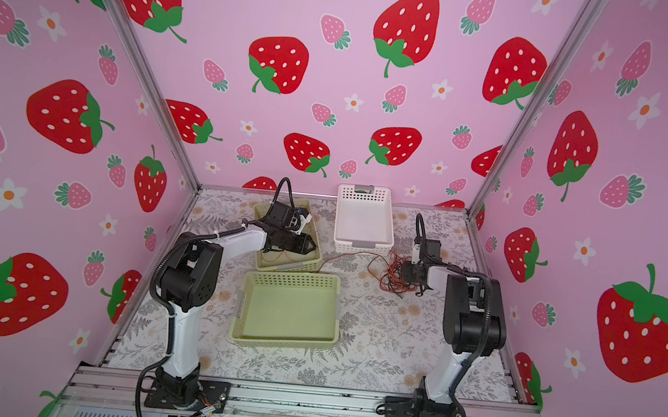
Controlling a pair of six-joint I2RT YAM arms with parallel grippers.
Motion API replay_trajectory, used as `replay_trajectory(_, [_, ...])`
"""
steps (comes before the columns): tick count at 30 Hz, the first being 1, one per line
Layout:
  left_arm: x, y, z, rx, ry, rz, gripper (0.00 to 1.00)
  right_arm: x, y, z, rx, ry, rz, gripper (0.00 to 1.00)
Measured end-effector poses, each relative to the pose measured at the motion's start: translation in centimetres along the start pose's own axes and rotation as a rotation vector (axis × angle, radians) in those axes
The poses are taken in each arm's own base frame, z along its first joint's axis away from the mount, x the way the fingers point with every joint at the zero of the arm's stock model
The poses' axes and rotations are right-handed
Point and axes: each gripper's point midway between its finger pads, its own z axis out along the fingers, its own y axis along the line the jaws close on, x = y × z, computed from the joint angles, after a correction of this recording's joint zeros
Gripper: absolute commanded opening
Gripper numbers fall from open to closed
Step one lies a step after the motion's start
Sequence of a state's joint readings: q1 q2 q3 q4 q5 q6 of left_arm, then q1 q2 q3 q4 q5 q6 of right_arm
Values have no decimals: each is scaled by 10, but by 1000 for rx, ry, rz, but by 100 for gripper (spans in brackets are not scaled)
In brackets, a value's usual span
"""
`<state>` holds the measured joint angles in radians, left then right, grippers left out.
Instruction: Untangle the cables
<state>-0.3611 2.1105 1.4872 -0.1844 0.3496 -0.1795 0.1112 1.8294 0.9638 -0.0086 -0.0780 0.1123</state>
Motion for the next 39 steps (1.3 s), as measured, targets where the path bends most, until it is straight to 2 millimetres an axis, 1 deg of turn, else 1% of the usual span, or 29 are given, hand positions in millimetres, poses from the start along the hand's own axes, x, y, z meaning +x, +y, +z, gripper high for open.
replay_trajectory(4, [-5, 18, 5, -59, -12, -54, 46, -1, 1, 0, -1, 5, 0, 21])
replay_trajectory(9, [-12, 47, 5, -138, -34, -141, 46, -1, 2, 1, -3, 8, 0, 21])
replay_trajectory(11, [-12, 57, 3, -164, -37, -167, 46, -1, 2, 1, -3, 9, 0, 21])
replay_trajectory(14, [-12, 69, 0, -193, -44, -194, 46, -1, 2, 1, -2, 12, 0, 21])
replay_trajectory(16, [-14, 72, -2, -195, -48, -198, 49, -1, 2, 1, -2, 15, 0, 21])
replay_trajectory(19, [-14, 65, -3, -140, -60, -171, 52, -2, 2, 1, -2, 16, -1, 21])
replay_trajectory(22, [-12, 46, -7, -52, -52, -124, 51, -2, 2, 0, -1, 17, -1, 21])
replay_trajectory(25, [-19, 24, -13, 29, -61, -63, 49, -2, 2, 0, -1, 17, -1, 21])
replay_trajectory(29, [-18, 4, -13, 117, -53, -21, 49, -2, 2, 0, -1, 17, -3, 21])
replay_trajectory(31, [-16, -1, -12, 140, -41, -12, 50, -2, 2, 0, -1, 17, -3, 21])
replay_trajectory(35, [-22, -5, -2, 165, -27, 0, 52, -1, 2, 1, -1, 17, -2, 21])
replay_trajectory(39, [-25, 0, 11, 156, -15, -10, 53, -1, 2, 1, -1, 17, 0, 21])
